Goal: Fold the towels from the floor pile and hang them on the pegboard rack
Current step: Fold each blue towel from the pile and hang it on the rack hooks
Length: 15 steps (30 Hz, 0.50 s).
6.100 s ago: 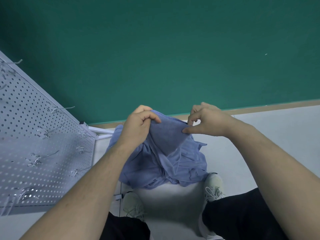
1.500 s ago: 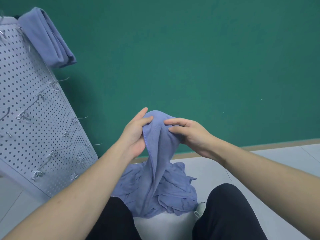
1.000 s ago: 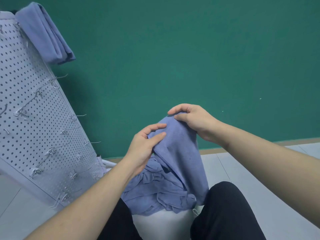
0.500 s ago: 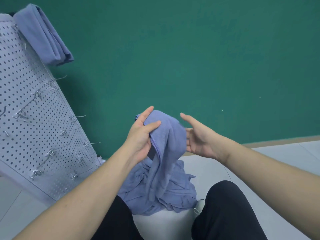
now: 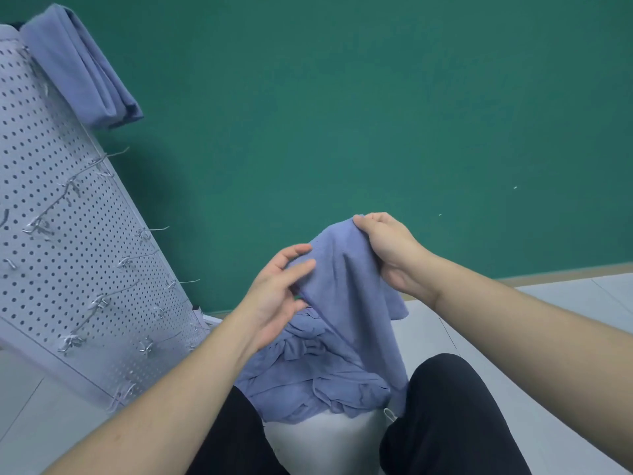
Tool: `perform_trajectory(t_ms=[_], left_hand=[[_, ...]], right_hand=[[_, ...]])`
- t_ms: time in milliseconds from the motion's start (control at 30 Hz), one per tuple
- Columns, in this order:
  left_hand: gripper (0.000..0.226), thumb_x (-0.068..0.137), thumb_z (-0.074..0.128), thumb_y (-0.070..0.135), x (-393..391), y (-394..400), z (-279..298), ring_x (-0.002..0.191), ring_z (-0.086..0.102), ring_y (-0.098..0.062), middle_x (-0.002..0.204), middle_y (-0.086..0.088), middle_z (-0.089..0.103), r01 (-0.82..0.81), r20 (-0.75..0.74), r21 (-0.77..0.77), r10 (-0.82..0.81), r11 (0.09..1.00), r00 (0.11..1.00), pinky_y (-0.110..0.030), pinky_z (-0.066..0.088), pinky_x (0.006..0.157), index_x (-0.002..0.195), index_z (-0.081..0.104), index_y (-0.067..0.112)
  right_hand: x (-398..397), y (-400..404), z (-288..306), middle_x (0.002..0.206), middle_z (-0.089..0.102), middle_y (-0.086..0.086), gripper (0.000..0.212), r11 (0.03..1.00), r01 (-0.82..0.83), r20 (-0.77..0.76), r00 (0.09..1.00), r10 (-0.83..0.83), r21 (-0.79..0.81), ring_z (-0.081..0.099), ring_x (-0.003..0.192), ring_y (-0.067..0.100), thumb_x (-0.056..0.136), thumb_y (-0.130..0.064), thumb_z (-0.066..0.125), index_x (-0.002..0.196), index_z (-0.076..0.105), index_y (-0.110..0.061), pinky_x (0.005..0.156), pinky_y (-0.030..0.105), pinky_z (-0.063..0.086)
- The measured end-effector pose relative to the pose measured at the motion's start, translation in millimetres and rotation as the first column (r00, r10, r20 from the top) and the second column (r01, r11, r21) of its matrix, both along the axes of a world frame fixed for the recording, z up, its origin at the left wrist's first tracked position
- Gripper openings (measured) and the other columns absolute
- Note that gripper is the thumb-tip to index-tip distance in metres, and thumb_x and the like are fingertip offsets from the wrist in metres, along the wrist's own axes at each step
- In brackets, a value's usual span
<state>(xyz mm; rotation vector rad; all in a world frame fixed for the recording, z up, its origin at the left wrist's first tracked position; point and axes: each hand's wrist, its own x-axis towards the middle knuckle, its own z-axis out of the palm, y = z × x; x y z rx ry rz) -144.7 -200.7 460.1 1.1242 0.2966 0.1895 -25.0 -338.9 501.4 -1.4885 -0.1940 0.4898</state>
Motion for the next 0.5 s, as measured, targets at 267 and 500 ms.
perform_trajectory(t_ms=[267,500], left_hand=[[0.023,0.093,0.056,-0.011,14,-13,5,0.074,0.067,-0.014,0.088,-0.006,0.07,-0.191,0.047,-0.029,0.192,0.981,0.98,-0.025,0.057,0.071,0.094,0.065,0.011],[0.018,0.099,0.052,-0.002,24,0,24,0.082,0.069,-0.022,0.096,-0.012,0.071,-0.209,0.004,-0.302,0.221,0.93,0.975,-0.035,0.059,0.076,0.108,0.062,0.01]], right_hand=[[-2,-11,2,0.108,0.07,0.005,0.021,0.991,-0.131,-0.052,0.99,0.131,0.011,0.064,0.09,0.018,0.09,-0.031,0.068,0.109,0.063,-0.022,0.076,0.032,0.05],[-10,-12,-13,0.09,0.053,0.01,0.051,0.942,-0.336,0.123,0.935,0.333,0.008,0.051,0.082,0.022,0.094,-0.002,0.055,0.124,0.058,-0.043,0.079,0.037,0.051]])
